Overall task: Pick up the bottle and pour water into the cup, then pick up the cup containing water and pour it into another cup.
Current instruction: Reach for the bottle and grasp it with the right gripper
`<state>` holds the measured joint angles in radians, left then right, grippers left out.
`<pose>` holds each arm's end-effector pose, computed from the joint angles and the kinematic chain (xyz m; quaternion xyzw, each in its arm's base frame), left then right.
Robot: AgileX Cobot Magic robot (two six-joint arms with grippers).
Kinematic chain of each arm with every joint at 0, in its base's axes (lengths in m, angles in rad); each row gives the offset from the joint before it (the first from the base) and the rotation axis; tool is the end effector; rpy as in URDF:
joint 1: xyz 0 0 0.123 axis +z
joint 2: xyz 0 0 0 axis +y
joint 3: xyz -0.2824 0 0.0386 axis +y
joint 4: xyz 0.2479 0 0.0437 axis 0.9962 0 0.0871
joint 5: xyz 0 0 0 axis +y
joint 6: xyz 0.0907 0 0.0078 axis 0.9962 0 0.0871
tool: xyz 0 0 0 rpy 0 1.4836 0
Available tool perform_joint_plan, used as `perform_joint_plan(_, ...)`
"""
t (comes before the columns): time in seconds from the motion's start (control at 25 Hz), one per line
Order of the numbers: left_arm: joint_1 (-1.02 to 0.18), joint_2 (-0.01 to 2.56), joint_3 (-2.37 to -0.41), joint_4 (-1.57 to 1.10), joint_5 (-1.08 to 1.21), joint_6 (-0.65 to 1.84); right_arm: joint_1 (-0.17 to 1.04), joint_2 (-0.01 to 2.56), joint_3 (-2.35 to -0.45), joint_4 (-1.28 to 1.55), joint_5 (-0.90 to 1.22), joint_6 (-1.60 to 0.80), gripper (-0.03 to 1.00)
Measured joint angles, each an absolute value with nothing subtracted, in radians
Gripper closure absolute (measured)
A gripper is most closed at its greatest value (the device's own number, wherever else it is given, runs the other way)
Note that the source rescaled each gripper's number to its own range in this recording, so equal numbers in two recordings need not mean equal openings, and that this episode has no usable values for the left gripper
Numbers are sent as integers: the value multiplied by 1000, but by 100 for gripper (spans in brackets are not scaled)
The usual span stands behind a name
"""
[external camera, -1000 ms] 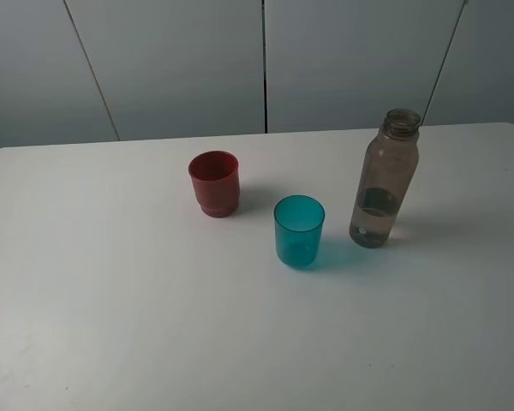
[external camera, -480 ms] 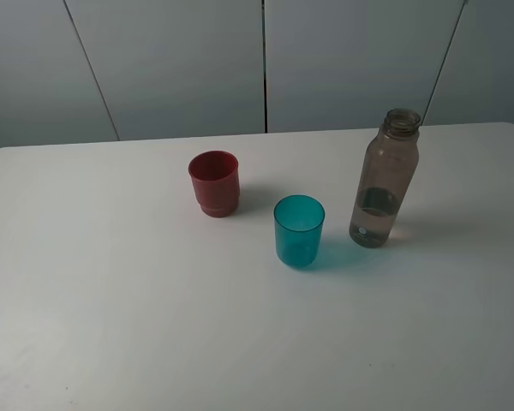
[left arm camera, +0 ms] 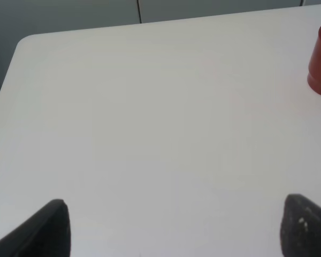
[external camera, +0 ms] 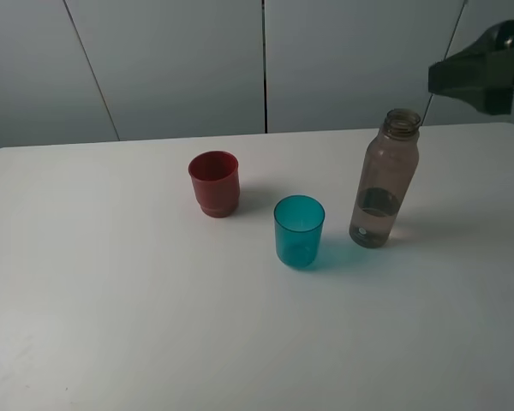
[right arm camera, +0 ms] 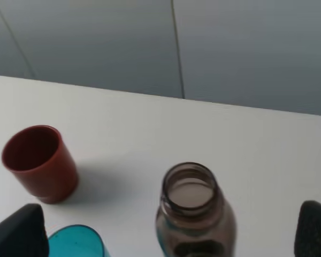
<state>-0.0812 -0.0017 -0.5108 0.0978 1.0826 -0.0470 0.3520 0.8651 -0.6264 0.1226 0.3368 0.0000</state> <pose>-0.0068 0.0084 0.2787 0.0119 0.8546 0.0156 0.5190 0.1656 0.0648 0.3042 -0.1113 0.8491 0.1365 0.4980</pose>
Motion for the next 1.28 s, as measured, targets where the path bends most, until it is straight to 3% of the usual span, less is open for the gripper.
perform_joint_plan(0.24,-81,-2,-511,98,1083,-47,387,898,-372,190,-10,7,-3)
perform_joint_plan(0.56,-81,-2,-511,98,1083,-47,387,899,-184,220,-182,36,-3)
perform_joint_plan(0.76,-81,-2,-511,98,1083,-42,387,900,-81,82,-330,130,-3)
perform_joint_plan(1.04,-81,-2,-511,98,1083,-42,387,913,-22,37,-503,118,-3)
perform_joint_plan(1.28,-81,-2,-511,98,1083,-42,387,1074,-17,19,-674,83,-3)
